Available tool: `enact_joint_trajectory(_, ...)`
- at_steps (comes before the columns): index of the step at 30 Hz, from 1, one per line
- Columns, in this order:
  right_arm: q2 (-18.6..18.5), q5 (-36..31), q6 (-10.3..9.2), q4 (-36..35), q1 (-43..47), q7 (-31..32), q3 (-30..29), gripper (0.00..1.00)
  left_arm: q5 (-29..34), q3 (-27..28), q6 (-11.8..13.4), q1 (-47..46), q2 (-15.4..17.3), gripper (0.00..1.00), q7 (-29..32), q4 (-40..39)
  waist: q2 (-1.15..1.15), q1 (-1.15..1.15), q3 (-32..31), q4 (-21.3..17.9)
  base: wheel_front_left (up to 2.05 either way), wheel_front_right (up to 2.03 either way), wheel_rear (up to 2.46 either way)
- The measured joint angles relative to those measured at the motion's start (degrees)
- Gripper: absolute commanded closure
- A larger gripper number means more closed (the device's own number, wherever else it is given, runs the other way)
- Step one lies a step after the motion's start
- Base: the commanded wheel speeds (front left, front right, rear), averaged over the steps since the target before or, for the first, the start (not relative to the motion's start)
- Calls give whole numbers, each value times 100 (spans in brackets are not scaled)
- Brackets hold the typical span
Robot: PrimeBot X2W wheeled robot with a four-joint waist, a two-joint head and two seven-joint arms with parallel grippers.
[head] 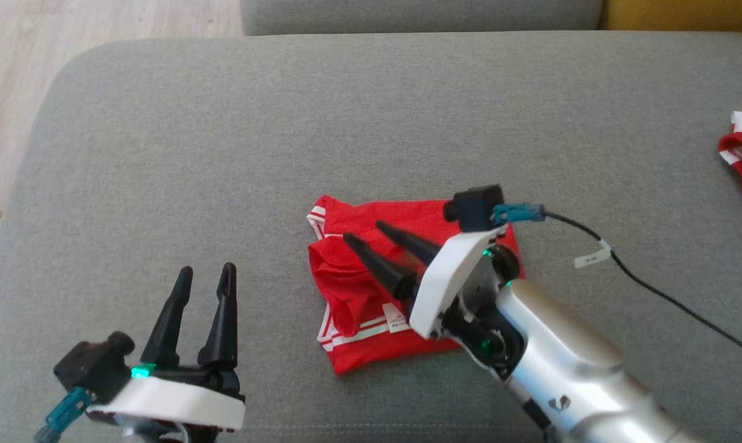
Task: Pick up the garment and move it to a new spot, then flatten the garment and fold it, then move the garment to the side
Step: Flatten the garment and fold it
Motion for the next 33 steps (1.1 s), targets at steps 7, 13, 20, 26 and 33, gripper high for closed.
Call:
enact_joint_trajectory(7, 2, -611, 0, 472, -252, -951, -464, 0, 101, -11, -19, -27, -35, 0, 0, 89, 0, 0, -3, -150, 0, 0, 0)
enact_joint_trajectory(13, 1, -1210, 0, 638, -241, -1429, -982, 0, 148, -23, -23, -74, -66, 0, 0, 122, 0, 0, 0, -303, 0, 0, 0)
enact_joint_trajectory(20, -63, -1837, 0, 480, 161, -1801, -1793, 0, 248, -51, -25, -152, -76, 0, -1, 154, 0, 0, 3, -422, 0, 0, 0)
enact_joint_trajectory(26, -186, -2653, 0, 97, 764, -2171, -2710, 0, 382, -45, -14, -148, -134, 0, -1, 199, 0, 0, -86, -444, 0, 0, 0)
enact_joint_trajectory(33, -10, -3510, 0, -604, 1735, -2403, -3631, 0, 695, 209, 35, -21, -419, 0, -1, 222, 0, 0, -285, -411, 0, 0, 0)
